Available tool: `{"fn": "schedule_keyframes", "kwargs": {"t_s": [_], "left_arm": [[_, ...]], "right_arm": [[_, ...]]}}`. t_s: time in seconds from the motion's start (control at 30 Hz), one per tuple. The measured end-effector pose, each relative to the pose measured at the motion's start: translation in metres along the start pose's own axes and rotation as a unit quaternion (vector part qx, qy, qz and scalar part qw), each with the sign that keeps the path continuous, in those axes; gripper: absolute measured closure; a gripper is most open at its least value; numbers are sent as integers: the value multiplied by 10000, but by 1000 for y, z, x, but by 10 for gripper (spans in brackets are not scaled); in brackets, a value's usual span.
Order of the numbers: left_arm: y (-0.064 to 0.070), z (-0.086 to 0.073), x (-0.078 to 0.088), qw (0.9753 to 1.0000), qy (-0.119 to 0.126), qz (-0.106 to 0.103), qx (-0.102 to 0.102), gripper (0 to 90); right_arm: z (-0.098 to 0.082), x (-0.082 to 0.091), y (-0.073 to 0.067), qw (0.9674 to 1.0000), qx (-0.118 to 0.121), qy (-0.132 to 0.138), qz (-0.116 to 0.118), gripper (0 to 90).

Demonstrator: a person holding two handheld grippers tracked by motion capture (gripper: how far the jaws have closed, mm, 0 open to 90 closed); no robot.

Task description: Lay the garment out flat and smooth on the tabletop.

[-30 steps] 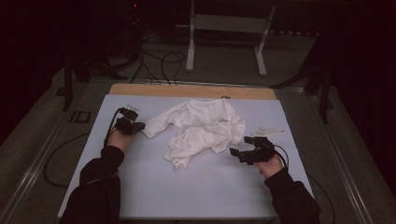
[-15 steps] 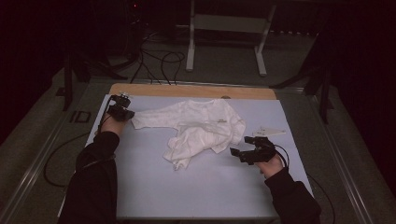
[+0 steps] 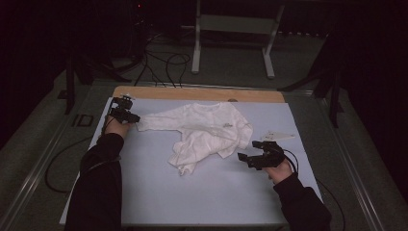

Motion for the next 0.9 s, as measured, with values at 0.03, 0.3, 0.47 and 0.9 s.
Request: {"fn": "schedule_keyframes", "kwargs": {"t_s": [0.03, 0.3, 0.47, 0.9], "left_arm": [[0, 0, 0, 10000, 0, 0, 0, 429], [8, 0, 26, 9988, 342, -307, 153, 332], [18, 0, 39, 9977, 450, -492, 83, 239], [49, -6, 63, 9868, 958, -1300, -74, 0]], "right_arm": [[0, 0, 0, 10000, 0, 0, 0, 138], [2, 1, -3, 10000, 33, 20, -8, 138], [4, 2, -3, 10000, 33, 37, -22, 137], [6, 6, 1, 9999, 9, 94, -69, 137]]}}
Point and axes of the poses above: each handheld gripper's, and its own axes: x roughly backward along the jaws, z roughly out of its top, y roughly to its right, the point moved 8 cm from there along -x, roughly forward along the jaws, and after that the axes turned 7 degrees about y, right-handed, at the moved point
